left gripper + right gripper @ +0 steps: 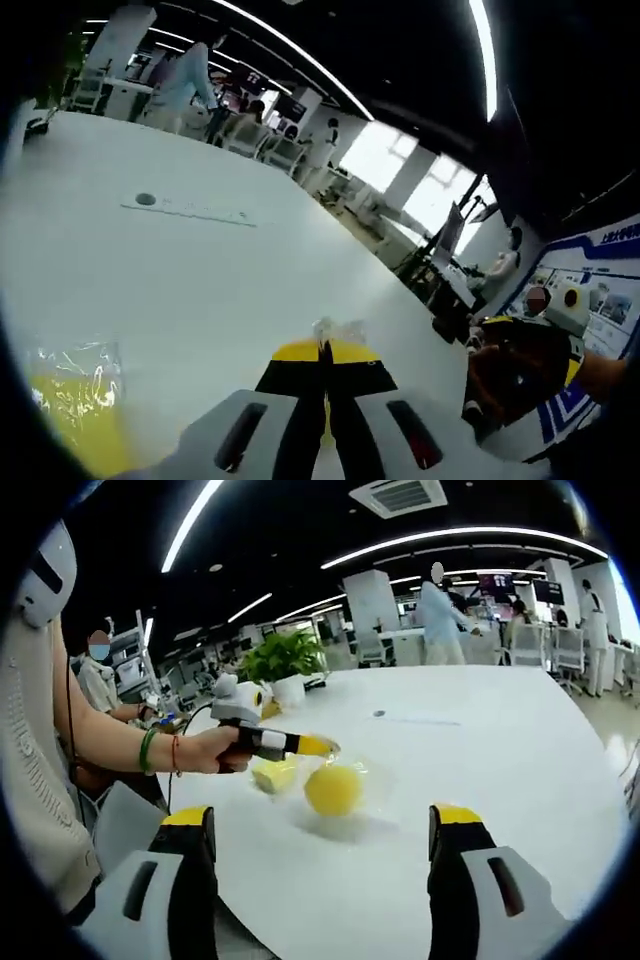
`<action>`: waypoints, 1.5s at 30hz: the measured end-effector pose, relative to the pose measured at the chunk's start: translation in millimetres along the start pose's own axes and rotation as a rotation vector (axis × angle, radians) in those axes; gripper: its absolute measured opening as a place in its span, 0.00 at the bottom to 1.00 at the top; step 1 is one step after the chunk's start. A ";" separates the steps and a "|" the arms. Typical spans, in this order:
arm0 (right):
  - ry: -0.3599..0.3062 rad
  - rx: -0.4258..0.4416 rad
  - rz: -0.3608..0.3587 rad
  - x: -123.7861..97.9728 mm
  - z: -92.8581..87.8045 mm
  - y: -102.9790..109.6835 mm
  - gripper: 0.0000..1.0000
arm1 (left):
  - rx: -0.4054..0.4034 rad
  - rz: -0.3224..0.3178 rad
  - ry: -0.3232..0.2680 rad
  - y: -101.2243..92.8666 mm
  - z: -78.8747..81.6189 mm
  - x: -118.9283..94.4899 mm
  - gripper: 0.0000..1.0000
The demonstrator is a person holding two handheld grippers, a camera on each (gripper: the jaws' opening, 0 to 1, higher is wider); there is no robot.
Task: Compare the silicone blocks by pressing each to a similar depth, holding the contact briefly, and releasing to observe deformation and rebound differences across the visible hardness samples.
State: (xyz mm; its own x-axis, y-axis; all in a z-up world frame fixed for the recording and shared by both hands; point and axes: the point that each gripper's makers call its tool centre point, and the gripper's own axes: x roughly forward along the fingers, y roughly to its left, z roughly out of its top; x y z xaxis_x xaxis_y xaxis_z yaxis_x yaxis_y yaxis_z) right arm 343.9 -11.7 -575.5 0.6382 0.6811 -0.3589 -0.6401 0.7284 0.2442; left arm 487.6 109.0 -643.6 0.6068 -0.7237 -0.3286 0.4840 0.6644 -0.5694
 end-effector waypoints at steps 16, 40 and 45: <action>-0.027 0.043 -0.045 -5.7 2.5 -12.4 0.80 | -0.112 0.097 0.023 52.9 -11.2 33.3 0.00; -0.017 0.023 -0.055 -12.0 0.5 -1.2 0.78 | 0.217 0.254 0.104 88.0 -19.9 31.7 0.21; -0.023 0.010 -0.056 -14.1 1.1 5.3 0.78 | 0.274 0.256 0.099 80.5 -8.4 13.3 0.27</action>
State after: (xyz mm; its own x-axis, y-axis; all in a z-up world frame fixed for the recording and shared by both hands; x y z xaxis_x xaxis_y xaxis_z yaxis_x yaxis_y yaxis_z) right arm 332.0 -17.4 -568.1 0.6828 0.6405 -0.3514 -0.5985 0.7663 0.2336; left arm 529.3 151.3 -700.1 0.6723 -0.5336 -0.5131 0.4835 0.8414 -0.2415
